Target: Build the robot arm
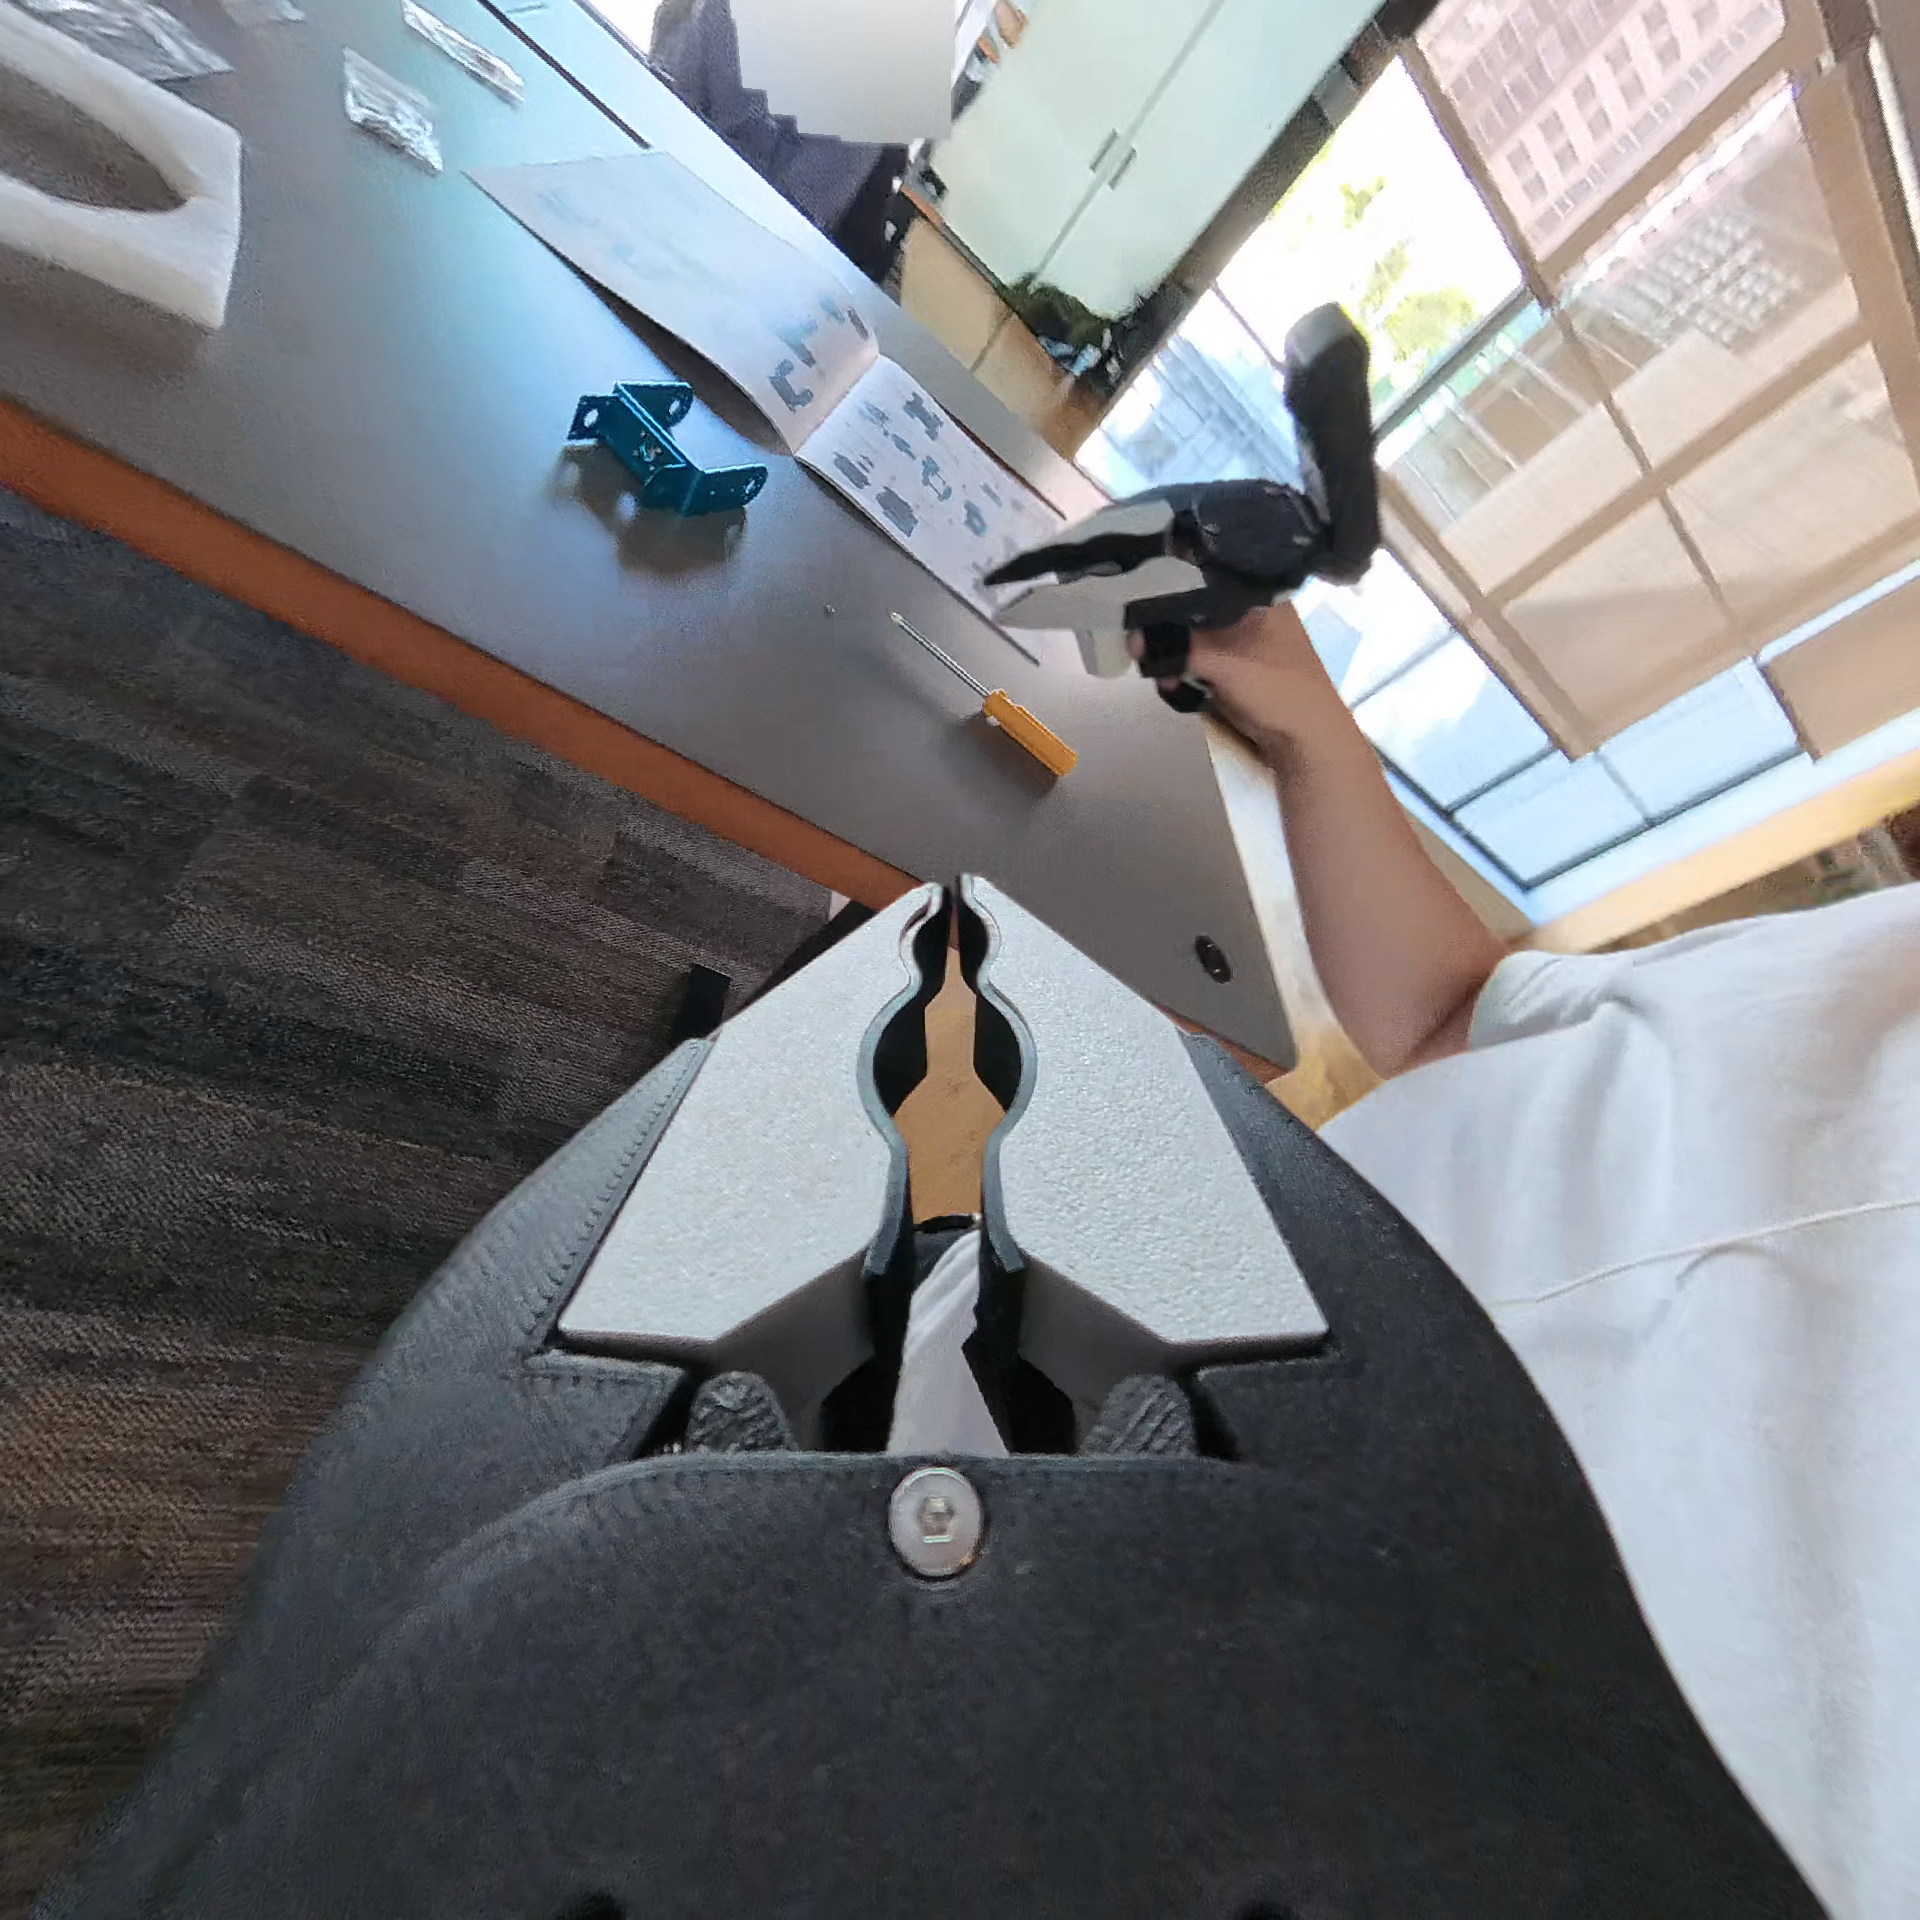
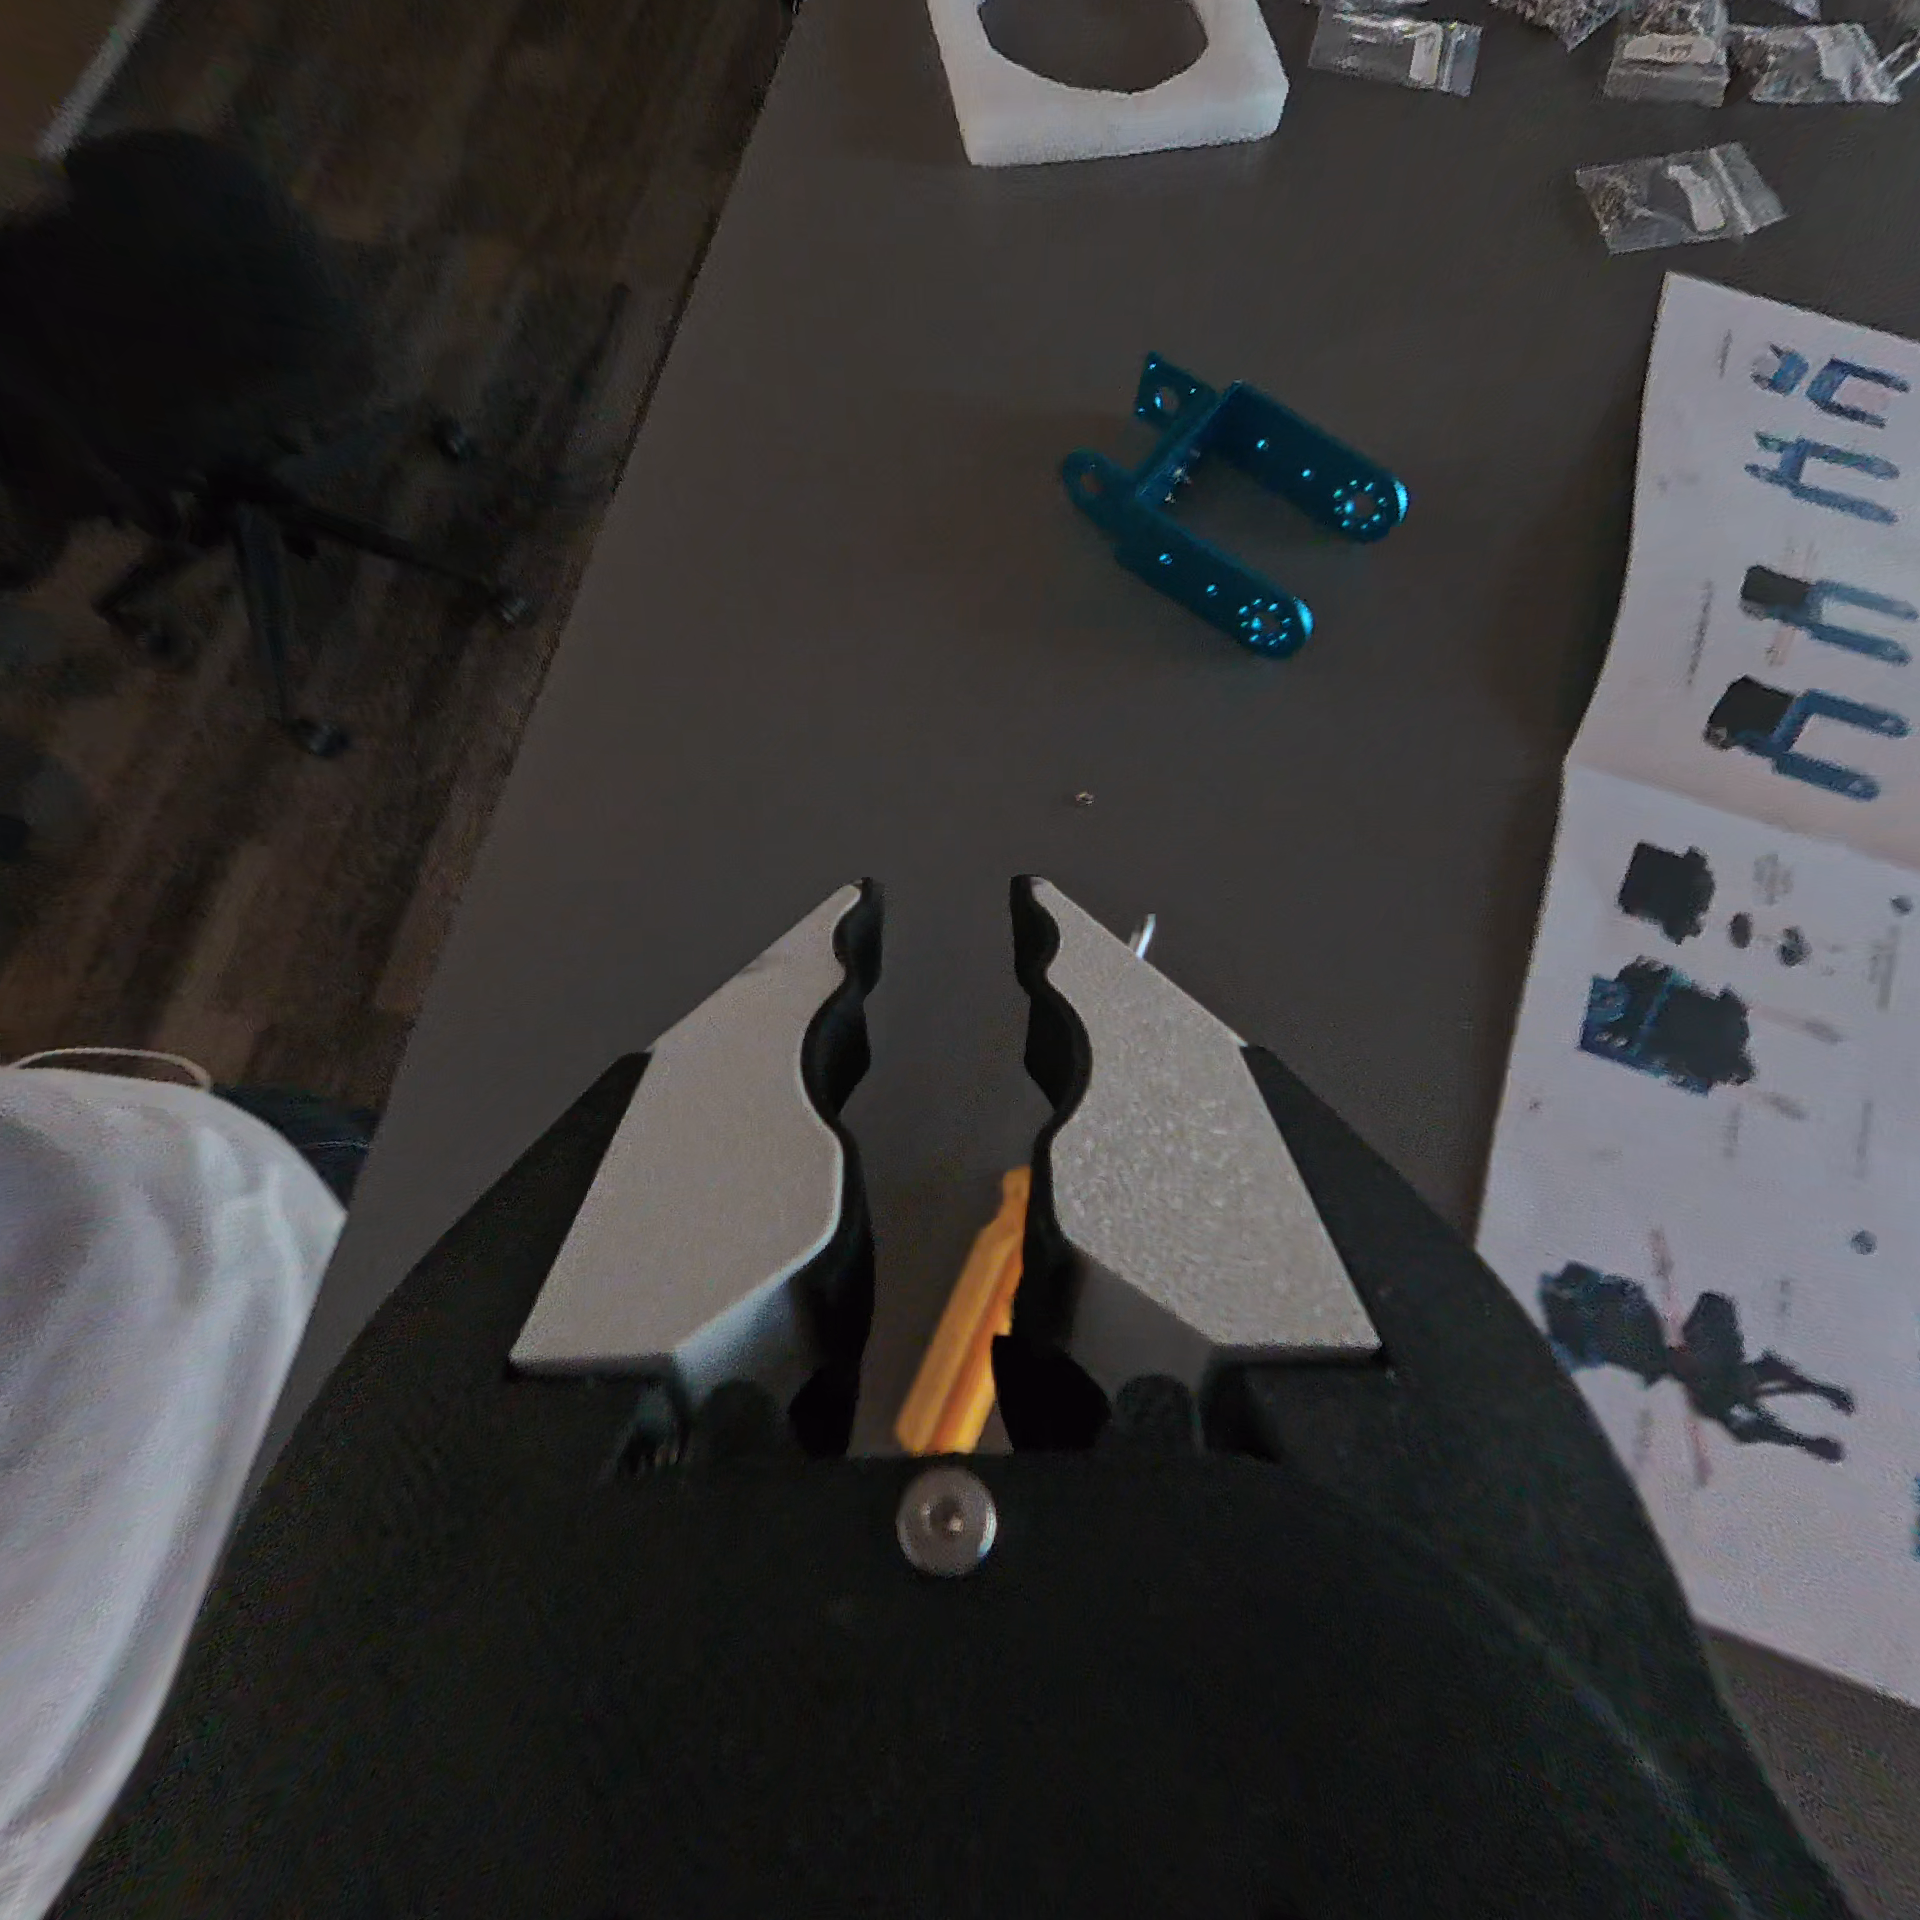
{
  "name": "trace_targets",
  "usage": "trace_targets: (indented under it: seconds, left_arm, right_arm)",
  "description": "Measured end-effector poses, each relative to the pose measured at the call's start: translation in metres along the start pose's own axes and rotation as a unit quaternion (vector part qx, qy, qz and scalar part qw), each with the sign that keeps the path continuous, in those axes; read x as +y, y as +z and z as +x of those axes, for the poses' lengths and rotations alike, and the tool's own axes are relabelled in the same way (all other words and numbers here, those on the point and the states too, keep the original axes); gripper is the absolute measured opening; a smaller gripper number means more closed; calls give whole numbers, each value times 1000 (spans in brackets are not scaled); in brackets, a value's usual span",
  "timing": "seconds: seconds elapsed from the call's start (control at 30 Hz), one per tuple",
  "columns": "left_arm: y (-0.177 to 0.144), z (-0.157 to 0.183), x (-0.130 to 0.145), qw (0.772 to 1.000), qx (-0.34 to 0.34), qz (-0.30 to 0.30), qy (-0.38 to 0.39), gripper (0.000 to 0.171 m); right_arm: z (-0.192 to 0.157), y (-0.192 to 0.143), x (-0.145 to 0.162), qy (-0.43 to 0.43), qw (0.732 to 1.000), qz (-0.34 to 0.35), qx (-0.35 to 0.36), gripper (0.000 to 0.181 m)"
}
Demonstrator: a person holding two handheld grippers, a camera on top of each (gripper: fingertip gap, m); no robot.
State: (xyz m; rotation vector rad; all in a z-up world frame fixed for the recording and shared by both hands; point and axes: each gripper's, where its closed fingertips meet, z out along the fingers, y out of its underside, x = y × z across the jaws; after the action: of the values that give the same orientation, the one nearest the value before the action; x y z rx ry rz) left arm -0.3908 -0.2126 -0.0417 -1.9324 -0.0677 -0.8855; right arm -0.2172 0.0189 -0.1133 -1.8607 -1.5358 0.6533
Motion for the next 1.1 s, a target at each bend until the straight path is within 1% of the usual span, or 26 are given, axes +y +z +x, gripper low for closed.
trace_targets:
  seconds: [0.03,0.1,0.17,0.23,0.3,0.37,0.4,0.43,0.5,0.6,0.67,0.73,0.77,0.83,0.9,0.97,1.03,1.07,1.1]
  left_arm:
    - [9,-7,-5,1000,2,-7,22,0]
    - [30,-26,-21,998,-8,-9,60,4]
    - [57,-41,-39,997,-12,-3,83,16]
    - [89,-56,-56,993,-14,-5,113,27]
    - [126,-71,-69,986,-15,-27,164,41]
    - [164,-89,-78,971,-25,-64,229,58]
    - [183,-95,-82,962,-20,-81,262,65]
    - [202,-99,-84,952,-9,-98,290,68]
    - [237,-104,-88,933,24,-125,336,76]
    - [281,-113,-80,913,78,-182,356,82]
    - [301,-125,-74,902,90,-212,366,82]
    - [312,-138,-72,893,79,-234,376,87]
    - [316,-141,-71,894,81,-238,370,90]
    - [320,-140,-67,897,96,-247,354,91]
    - [326,-141,-61,892,102,-261,356,91]
    - [329,-144,-58,889,89,-268,360,92]
    - [318,-144,-67,899,80,-256,347,93]
    - [306,-148,-78,905,67,-241,345,92]
    - [291,-160,-94,910,41,-220,348,90]
  right_arm:
    - [-7,-3,3,9,1000,9,7,24]
    - [-10,-3,4,30,999,30,30,25]
    - [-8,5,-2,65,996,56,33,25]
    - [5,16,-3,86,992,66,56,25]
    - [15,26,-1,99,991,53,77,25]
    - [23,33,0,93,990,42,100,24]
    - [31,34,1,89,988,40,123,23]
    - [37,35,1,89,986,46,135,23]
    - [45,38,-1,106,981,63,148,23]
    - [55,39,-4,131,972,89,172,24]
    - [62,37,-5,147,963,99,201,24]
    - [65,38,-8,155,957,116,214,24]
    - [66,39,-8,155,954,125,223,24]
    - [67,42,-9,154,952,134,230,23]
    - [70,43,-8,145,950,132,243,23]
    - [71,43,-8,124,955,114,245,23]
    - [72,38,-6,103,959,82,251,24]
    - [72,36,-6,93,961,69,252,23]
    - [71,34,-7,85,963,57,251,23]
